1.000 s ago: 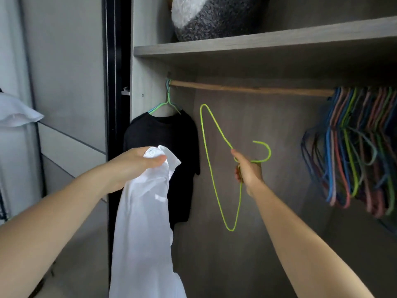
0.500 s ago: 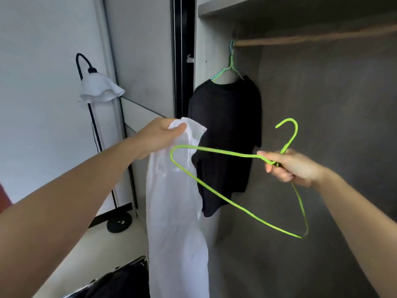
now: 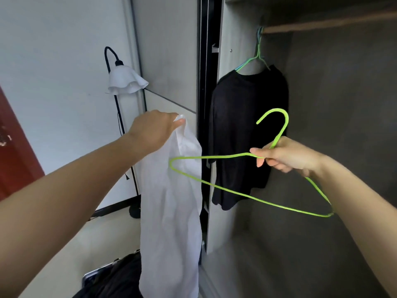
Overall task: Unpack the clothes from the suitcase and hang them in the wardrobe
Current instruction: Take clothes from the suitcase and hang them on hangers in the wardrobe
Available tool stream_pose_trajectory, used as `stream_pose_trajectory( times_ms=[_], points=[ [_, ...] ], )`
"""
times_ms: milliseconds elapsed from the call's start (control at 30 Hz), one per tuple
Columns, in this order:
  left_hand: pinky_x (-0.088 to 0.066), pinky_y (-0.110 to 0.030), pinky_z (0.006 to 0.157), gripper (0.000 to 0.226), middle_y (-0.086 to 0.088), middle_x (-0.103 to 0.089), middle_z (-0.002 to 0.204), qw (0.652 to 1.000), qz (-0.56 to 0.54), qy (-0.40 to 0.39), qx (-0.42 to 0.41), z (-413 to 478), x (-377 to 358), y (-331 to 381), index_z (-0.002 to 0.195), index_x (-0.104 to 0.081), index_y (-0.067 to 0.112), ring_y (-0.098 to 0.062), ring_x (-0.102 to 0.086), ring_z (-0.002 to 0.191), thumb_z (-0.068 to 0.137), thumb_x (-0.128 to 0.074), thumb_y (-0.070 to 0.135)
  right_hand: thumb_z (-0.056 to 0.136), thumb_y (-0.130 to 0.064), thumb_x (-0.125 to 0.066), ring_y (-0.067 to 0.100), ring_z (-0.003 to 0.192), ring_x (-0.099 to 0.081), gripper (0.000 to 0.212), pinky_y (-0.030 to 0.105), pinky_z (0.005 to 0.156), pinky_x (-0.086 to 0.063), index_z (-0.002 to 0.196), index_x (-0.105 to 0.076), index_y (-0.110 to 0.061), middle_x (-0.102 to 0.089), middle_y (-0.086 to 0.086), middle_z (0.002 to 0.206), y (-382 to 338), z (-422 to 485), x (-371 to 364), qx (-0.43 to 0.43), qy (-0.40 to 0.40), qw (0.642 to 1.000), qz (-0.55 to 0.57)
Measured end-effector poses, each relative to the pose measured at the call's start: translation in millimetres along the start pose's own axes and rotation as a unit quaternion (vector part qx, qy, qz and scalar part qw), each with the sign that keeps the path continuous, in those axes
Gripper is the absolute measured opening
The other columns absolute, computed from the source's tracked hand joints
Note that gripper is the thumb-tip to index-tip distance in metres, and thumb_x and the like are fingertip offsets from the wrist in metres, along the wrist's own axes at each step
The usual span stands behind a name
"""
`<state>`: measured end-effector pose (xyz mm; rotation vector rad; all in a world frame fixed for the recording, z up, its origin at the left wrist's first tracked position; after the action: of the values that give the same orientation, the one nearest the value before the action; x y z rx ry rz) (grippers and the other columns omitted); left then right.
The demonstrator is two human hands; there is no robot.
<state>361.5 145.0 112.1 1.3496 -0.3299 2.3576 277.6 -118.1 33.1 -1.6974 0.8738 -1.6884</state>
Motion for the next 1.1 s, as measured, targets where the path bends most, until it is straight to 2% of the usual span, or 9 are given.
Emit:
stream_pose_trajectory(
  times_ms=[200,367,467,567,767,833,900,1000,1100],
  points=[
    [-0.036,-0.031,0.061,0.043,-0.010,-0.057,0.080,0.992,0.126,0.025,0.005,-15.3,3.6,-22.7,0.125,-0.052,0.020,-0.030,-0.054,0.073,0.104,-0.024,0.046,0.090,-0.041,-0.064,0.016,0.050,-0.015,0.041,0.023,0.042,-0.013,0.073,-0.068,-0.004,-0.023,0.002,0.054,-20.3,-0.7,-24.2,0.002,-0.075,0.997,0.020],
    [-0.035,-0.033,0.066,0.048,-0.013,-0.058,0.086,0.998,0.032,0.028,0.050,-20.1,5.6,-27.6,0.093,-0.053,0.015,-0.031,-0.048,0.078,0.102,-0.022,0.051,0.097,-0.037,-0.056,0.008,0.042,-0.020,0.040,0.019,0.038,-0.016,0.082,-0.067,-0.002,-0.027,-0.006,0.051,-20.2,17.3,-76.4,-0.029,-0.037,0.997,0.066],
    [-0.032,-0.033,0.067,0.045,-0.002,-0.049,0.075,0.998,-0.027,0.002,0.048,-24.4,-0.8,-23.8,0.073,-0.037,0.017,-0.027,-0.042,0.077,0.101,-0.025,0.051,0.099,-0.029,-0.054,0.007,0.046,-0.016,0.030,0.018,0.037,-0.013,0.093,-0.066,-0.002,-0.022,-0.004,0.059,-27.9,22.4,-126.2,-0.054,-0.114,0.982,0.140],
    [-0.035,-0.035,0.062,0.051,-0.001,-0.044,0.062,0.993,-0.113,0.000,0.028,-29.2,-3.7,-23.5,0.064,-0.034,0.016,-0.027,-0.045,0.069,0.100,-0.030,0.051,0.094,-0.014,-0.057,0.009,0.046,-0.017,0.009,0.018,0.037,-0.013,0.089,-0.062,-0.007,-0.025,-0.003,0.059,-42.5,27.1,-160.7,-0.041,-0.144,0.983,0.103],
    [-0.042,-0.034,0.065,0.038,-0.005,-0.060,0.068,0.979,-0.192,-0.060,-0.021,-66.8,-12.9,-33.8,0.082,-0.064,0.006,-0.020,-0.052,0.065,0.098,-0.049,0.037,0.084,-0.008,-0.059,0.010,0.044,-0.021,0.006,0.020,0.038,-0.016,0.081,-0.054,-0.010,-0.030,-0.003,0.053,-62.2,51.3,-146.2,-0.016,0.021,0.970,0.243],
    [-0.043,-0.019,0.071,0.020,0.006,-0.071,0.086,0.977,-0.200,-0.063,-0.028,-89.4,-16.8,-40.6,0.103,-0.072,0.018,-0.009,-0.057,0.074,0.096,-0.055,0.025,0.084,-0.013,-0.057,0.013,0.049,-0.030,0.007,0.023,0.044,-0.024,0.079,-0.052,-0.014,-0.038,0.000,0.059,-66.6,52.6,-140.2,0.017,0.085,0.971,0.223],
    [-0.037,-0.005,0.066,0.025,0.016,-0.069,0.092,0.979,-0.186,-0.074,-0.029,-109.6,-25.9,-44.6,0.112,-0.069,0.027,-0.005,-0.053,0.076,0.093,-0.057,0.018,0.085,-0.021,-0.060,0.013,0.055,-0.042,0.012,0.027,0.054,-0.035,0.093,-0.052,-0.016,-0.049,-0.002,0.064,-77.6,47.4,-136.6,0.064,0.142,0.973,0.168],
    [-0.034,-0.016,0.059,0.024,0.016,-0.056,0.071,0.972,-0.160,-0.171,0.016,-134.5,-57.5,-54.0,0.108,-0.056,0.032,-0.002,-0.048,0.061,0.087,-0.062,0.022,0.088,-0.019,-0.061,0.003,0.050,-0.045,0.028,0.023,0.059,-0.038,0.114,-0.053,-0.028,-0.052,-0.011,0.059,-94.8,45.6,-148.3,0.117,0.137,0.970,0.160],
    [-0.043,-0.017,0.066,0.022,0.016,-0.057,0.069,0.894,-0.186,-0.404,0.050,-175.6,-93.2,-51.5,0.100,-0.056,0.034,0.002,-0.054,0.066,0.083,-0.069,0.037,0.089,-0.014,-0.061,-0.001,0.048,-0.046,0.015,0.020,0.059,-0.035,0.096,-0.071,-0.021,-0.054,-0.019,0.052,-105.8,50.0,-160.9,0.141,0.112,0.966,0.183]
  ],
)
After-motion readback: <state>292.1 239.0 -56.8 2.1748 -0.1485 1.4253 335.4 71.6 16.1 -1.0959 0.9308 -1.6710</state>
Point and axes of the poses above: each hand's wrist, its own z-axis towards the middle knuckle, its own x-axis out of the back of the hand, y = z × x, the point moved 10 cm from there along z, towards the middle knuckle
